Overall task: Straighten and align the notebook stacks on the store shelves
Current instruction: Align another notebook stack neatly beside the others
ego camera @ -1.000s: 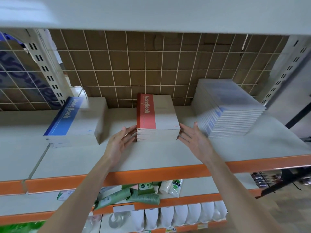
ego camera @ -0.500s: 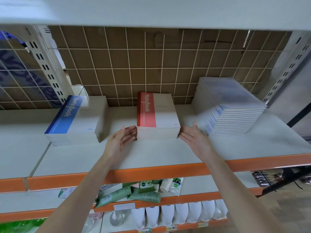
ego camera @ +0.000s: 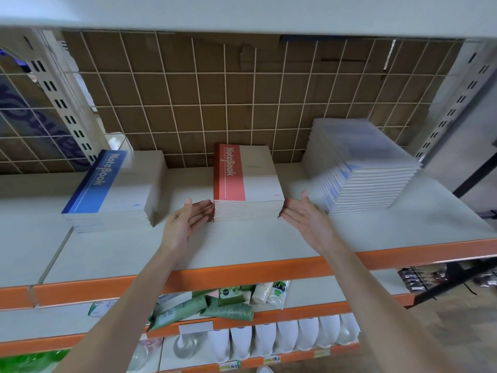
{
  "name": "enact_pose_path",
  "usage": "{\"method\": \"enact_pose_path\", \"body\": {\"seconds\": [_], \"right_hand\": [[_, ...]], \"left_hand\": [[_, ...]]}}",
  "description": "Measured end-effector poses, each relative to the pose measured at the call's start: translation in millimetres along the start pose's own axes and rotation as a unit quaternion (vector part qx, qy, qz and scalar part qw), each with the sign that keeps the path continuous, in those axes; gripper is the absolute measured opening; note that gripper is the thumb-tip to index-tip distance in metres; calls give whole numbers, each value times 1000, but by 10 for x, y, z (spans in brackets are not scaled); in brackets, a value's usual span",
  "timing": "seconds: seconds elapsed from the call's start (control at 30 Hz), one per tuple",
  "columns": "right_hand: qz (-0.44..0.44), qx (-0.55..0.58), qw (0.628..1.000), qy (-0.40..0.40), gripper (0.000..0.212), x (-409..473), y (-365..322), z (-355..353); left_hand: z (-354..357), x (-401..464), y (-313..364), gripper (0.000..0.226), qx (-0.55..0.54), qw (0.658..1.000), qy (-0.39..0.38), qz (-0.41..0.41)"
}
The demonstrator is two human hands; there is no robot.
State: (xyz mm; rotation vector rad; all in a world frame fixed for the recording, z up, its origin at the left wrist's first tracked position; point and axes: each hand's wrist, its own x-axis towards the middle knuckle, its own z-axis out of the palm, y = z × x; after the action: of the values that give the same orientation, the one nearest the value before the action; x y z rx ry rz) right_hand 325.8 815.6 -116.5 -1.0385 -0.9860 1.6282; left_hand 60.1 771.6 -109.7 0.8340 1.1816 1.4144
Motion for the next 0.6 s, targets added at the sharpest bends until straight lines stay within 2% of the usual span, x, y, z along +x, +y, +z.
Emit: {"method": "enact_pose_path", "body": {"seconds": [0.17,0.47,0.6], "right_hand": [[-12,2,1000,20,47,-3,0,11],[-19,-14,1000,-8,42,-37,-32,23],[-23,-15,1000,-3,43,-50,-36,36]], "left_hand": [[8,-3,9,39,-5,1000,4,-7],[-32,6,-6,36,3,1000,-17,-14],[-20,0,-19,34,10,1000,-3,5]]}}
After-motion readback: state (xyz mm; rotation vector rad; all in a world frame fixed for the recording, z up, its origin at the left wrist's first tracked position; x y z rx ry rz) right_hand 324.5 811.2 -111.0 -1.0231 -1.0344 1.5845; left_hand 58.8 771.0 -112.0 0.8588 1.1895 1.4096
